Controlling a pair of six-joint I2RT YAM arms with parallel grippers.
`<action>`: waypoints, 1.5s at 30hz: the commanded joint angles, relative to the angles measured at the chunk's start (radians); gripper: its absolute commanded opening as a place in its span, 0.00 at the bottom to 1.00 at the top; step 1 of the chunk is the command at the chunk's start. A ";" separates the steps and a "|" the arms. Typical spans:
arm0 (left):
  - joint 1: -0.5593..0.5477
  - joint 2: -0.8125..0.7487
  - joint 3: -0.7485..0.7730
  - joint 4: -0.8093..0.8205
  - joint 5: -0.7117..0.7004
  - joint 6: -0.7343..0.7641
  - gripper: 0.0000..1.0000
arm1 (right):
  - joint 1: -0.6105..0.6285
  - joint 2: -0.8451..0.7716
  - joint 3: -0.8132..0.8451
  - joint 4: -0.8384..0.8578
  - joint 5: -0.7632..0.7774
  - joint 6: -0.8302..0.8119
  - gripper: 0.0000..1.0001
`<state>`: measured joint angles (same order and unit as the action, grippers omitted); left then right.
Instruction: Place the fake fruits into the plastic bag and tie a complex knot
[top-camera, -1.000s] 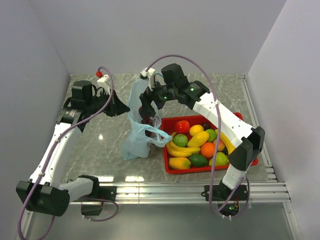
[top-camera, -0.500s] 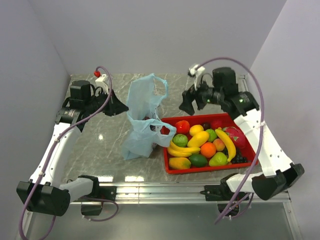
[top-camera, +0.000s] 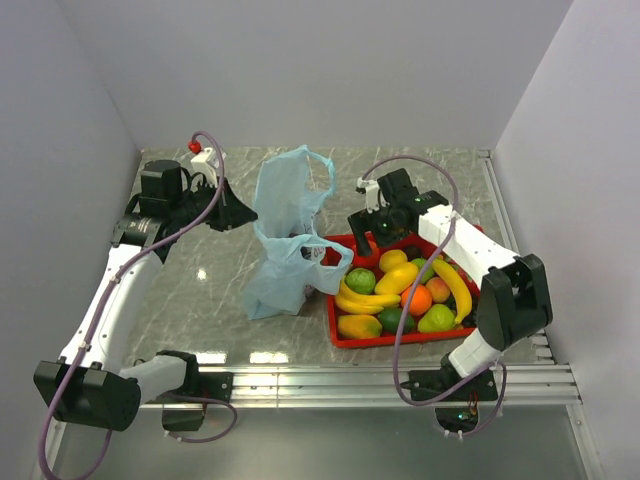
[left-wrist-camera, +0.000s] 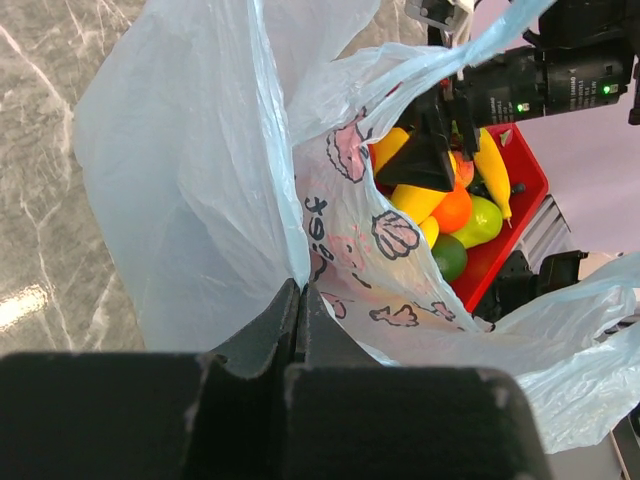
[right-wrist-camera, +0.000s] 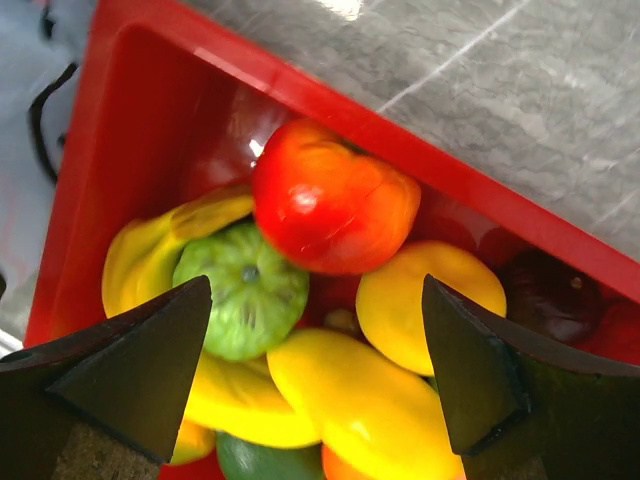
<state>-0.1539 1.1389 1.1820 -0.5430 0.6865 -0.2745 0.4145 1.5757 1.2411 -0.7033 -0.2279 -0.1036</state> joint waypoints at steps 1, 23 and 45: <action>0.005 -0.011 0.030 0.008 -0.002 0.011 0.00 | 0.001 0.006 0.015 0.085 0.038 0.102 0.92; 0.005 -0.039 0.011 -0.014 -0.032 0.043 0.00 | 0.026 0.081 0.010 0.111 0.019 0.216 0.54; 0.007 -0.050 -0.016 0.032 0.016 0.017 0.00 | 0.268 -0.194 0.395 0.246 -0.203 0.113 0.52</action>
<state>-0.1509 1.1080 1.1629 -0.5419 0.6769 -0.2523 0.6476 1.2995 1.5887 -0.4976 -0.4683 0.0303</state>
